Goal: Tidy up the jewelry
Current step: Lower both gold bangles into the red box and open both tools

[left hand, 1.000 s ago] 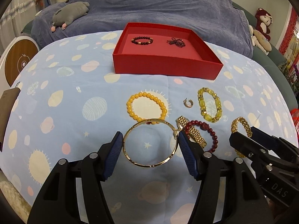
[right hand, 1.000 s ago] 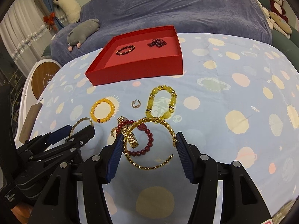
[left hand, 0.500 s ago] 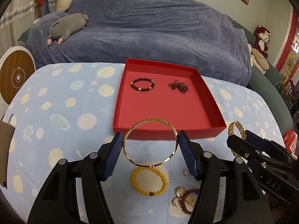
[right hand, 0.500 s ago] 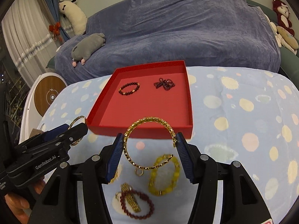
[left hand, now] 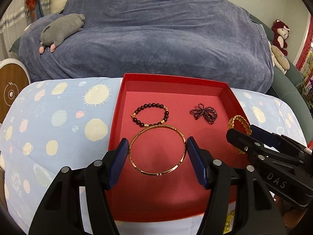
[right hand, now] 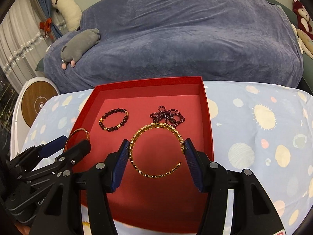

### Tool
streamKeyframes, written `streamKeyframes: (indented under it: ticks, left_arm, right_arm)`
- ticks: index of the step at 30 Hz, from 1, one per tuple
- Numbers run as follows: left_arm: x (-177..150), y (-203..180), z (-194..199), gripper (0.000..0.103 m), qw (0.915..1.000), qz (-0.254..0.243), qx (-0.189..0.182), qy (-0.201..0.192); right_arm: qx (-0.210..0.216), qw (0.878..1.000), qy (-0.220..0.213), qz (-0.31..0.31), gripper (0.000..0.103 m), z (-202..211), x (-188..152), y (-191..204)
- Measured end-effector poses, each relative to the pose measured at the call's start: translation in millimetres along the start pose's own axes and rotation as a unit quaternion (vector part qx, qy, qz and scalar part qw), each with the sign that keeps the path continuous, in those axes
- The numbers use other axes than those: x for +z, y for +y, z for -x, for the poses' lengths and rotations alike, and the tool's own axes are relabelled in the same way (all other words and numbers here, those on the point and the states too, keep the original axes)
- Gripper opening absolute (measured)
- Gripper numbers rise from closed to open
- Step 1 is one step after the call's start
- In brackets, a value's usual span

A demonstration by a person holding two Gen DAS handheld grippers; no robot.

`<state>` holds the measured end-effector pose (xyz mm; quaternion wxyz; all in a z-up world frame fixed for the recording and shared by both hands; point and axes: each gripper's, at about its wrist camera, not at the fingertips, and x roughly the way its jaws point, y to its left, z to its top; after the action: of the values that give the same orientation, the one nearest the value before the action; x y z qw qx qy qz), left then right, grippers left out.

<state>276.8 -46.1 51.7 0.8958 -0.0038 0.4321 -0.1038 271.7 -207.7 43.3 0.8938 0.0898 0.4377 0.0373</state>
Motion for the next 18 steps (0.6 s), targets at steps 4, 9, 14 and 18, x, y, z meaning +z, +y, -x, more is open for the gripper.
streamKeyframes:
  ticks: [4,9,14,18]
  left_arm:
    - [1.1,4.4,-17.2,0.059,0.9999,0.004,0.005,0.011]
    - [3.2,6.6,-20.9,0.065,0.9999,0.009,0.013,0.004]
    - [3.4,7.8,-13.2,0.072,0.9998,0.010,0.015,-0.003]
    - [0.0,4.5,-2.5,0.072,0.9999,0.006,0.012,-0.006]
  right_arm:
    - [-0.007,1.000,0.018,0.005,0.055,-22.6,1.4,-0.9]
    - [-0.027,0.999,0.016,0.022,0.057,-29.2,0.8,4.9]
    - [-0.018,1.000,0.000,0.006,0.061,-11.8,-2.4,-2.7]
    - [-0.013,1.000,-0.011,0.000,0.061,8.5,-6.5,-5.4]
